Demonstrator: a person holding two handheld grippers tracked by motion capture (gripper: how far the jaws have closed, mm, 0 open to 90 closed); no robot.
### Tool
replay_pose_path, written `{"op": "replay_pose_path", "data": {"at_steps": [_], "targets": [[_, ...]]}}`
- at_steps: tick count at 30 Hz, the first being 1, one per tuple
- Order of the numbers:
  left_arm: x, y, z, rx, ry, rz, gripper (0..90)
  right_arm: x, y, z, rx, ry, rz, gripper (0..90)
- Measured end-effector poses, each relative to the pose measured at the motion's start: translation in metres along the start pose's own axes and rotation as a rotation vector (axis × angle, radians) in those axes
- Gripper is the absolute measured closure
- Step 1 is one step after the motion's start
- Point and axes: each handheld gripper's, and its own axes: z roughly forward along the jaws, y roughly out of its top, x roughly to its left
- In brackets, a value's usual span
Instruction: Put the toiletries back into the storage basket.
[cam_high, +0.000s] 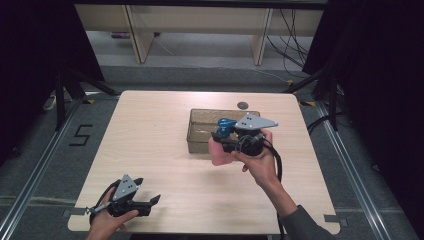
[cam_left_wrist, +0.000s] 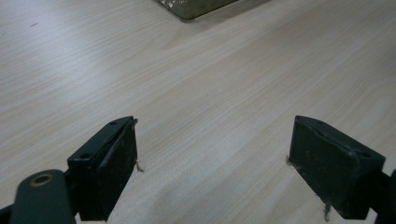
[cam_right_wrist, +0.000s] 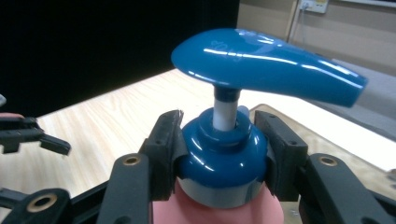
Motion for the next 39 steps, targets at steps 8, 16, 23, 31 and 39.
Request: {"op": "replay_pose_path", "data": {"at_steps": [8, 16, 23, 31, 39], "targets": [[-0.001, -0.001, 0.001, 0.003, -0.008, -0.003, 14.9, -0.013, 0.011, -0.011, -0.018, -0.018, 0.024, 53.4], [0.0, -0.001, 0.0, 0.004, -0.003, -0.008, 15.0, -0.026, 0.022, -0.019, -0.027, -0.041, 0.052, 53.4], [0.001, 0.0, 0.001, 0.002, -0.004, 0.004, 15.0, -0.042, 0.027, -0.021, -0.024, -0.081, 0.045, 53.4], [0.0, -0.001, 0.0, 0.006, -0.004, -0.005, 14.9, -0.061, 0.027, -0.022, -0.042, -0.136, 0.062, 53.4], [0.0, -0.001, 0.0, 0.004, -0.001, -0.008, 15.0, -0.08, 0.02, -0.015, -0.026, -0.185, 0.085, 53.4]]}}
